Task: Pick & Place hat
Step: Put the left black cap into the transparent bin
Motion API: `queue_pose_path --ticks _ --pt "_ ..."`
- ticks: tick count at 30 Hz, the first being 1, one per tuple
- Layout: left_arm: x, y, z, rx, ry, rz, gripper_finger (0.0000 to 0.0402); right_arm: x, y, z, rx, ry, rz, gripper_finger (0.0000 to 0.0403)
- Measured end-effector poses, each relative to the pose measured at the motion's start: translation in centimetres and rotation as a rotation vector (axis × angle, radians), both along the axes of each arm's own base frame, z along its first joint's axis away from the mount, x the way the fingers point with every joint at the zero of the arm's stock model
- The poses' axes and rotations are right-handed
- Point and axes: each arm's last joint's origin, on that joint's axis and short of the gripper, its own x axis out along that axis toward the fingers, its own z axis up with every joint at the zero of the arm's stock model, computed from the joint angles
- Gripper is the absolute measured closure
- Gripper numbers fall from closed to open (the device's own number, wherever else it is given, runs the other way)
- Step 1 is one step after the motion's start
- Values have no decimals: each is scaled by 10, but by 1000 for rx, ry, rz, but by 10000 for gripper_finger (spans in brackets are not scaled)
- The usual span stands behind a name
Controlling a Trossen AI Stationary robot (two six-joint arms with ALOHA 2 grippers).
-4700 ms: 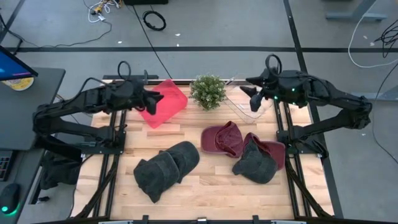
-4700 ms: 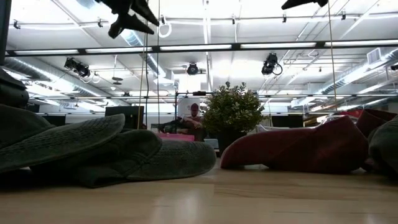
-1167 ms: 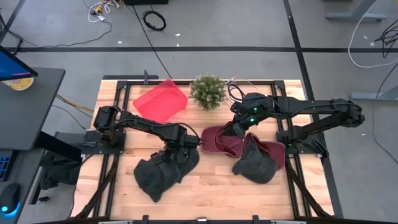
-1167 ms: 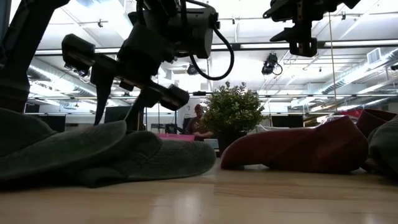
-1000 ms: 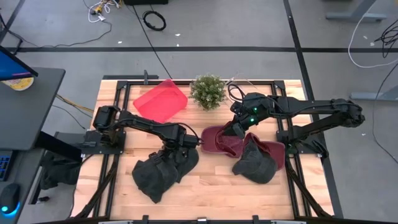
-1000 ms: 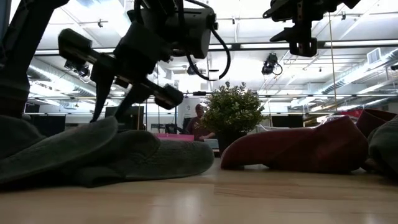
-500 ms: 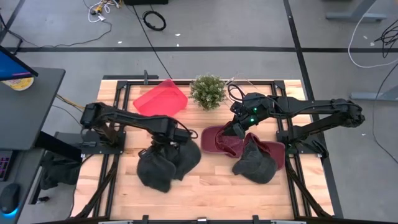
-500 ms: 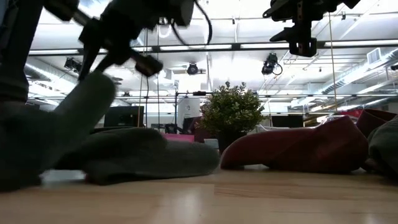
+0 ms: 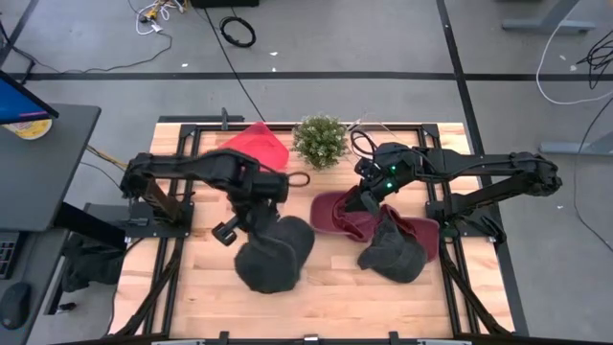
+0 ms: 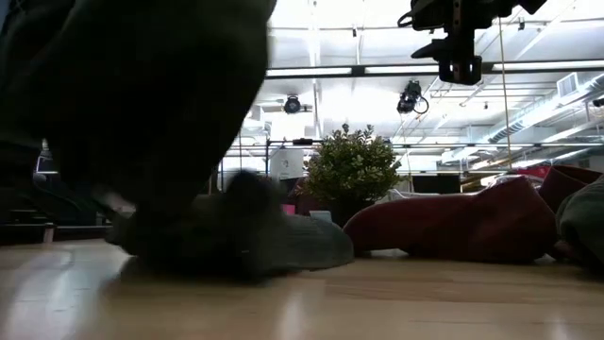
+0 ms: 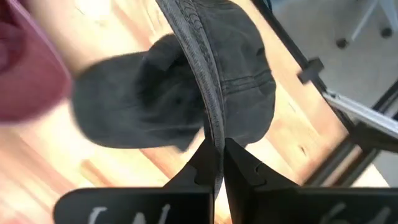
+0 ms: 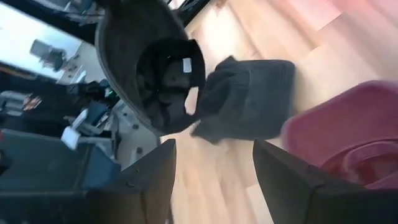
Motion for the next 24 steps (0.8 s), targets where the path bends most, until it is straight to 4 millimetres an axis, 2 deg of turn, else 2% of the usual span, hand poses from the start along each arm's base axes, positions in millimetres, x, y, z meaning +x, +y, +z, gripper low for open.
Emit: queue_pose_path --ticks 6,15,19,24 --pt "-2 25 31 -11 -83 222 390 -2 3 2 18 -20 67 185" --pt "-11 58 63 -99 -156 495 390 -6 3 6 5 -43 73 185" --pt "-17 70 75 -233 -156 571 390 -6 3 7 -2 -48 77 185" --pt "-24 76 89 -430 -165 524 390 -6 3 7 -10 -52 81 185"
